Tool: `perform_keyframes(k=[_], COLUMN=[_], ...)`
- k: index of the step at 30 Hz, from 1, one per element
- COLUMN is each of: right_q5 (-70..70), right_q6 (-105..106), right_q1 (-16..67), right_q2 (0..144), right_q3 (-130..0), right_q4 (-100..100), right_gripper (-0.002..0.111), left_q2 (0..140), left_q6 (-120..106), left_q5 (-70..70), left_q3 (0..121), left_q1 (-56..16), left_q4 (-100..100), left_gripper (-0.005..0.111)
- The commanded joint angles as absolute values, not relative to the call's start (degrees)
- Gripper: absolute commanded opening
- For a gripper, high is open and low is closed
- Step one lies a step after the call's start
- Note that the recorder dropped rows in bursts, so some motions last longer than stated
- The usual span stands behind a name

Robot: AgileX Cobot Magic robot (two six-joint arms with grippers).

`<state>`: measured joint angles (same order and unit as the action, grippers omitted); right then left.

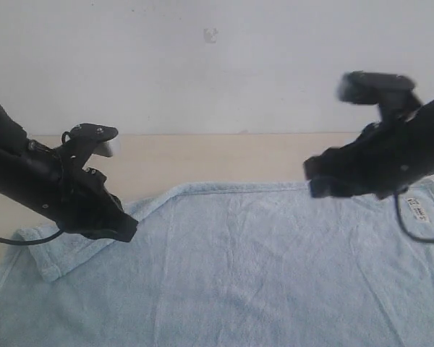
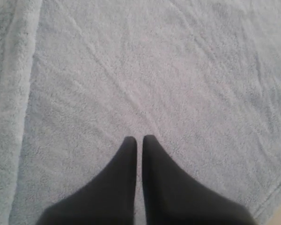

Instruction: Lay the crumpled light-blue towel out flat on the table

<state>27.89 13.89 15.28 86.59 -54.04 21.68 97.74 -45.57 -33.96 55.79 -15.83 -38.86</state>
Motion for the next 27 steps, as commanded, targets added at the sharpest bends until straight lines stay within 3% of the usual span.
perform_keyframes(k=[1,4,10,20,27], right_q5=[27.2,25.7,24.4,24.4,24.6], right_q6=[16.0,15.8,15.1,15.1,15.1], right_q1=[23.8,25.2,25.2,25.2,25.2], right_q2=[92.0,95.6,97.2,97.2,97.2], right_q3=[-52.6,-52.6,-52.6,-52.7,-52.7], right_q4=[21.1,21.9,22.9,25.0,24.9], right_gripper=[0.038,0.0,0.0,0.0,0.0], left_q2=[97.6,98.6,103.1,104.0,105.2], left_q6=[-46.1,-46.1,-46.1,-42.2,-39.2], left_q5=[-34.7,-29.5,-24.8,-22.1,-20.5], left_q3=[55.8,54.6,54.0,54.9,54.9], left_q1=[-16.1,-16.1,-16.1,-16.1,-15.1], left_q4=[-33.5,-33.4,-31.6,-20.7,-12.4], left_gripper=[0.004,0.004,0.007,0.046,0.047])
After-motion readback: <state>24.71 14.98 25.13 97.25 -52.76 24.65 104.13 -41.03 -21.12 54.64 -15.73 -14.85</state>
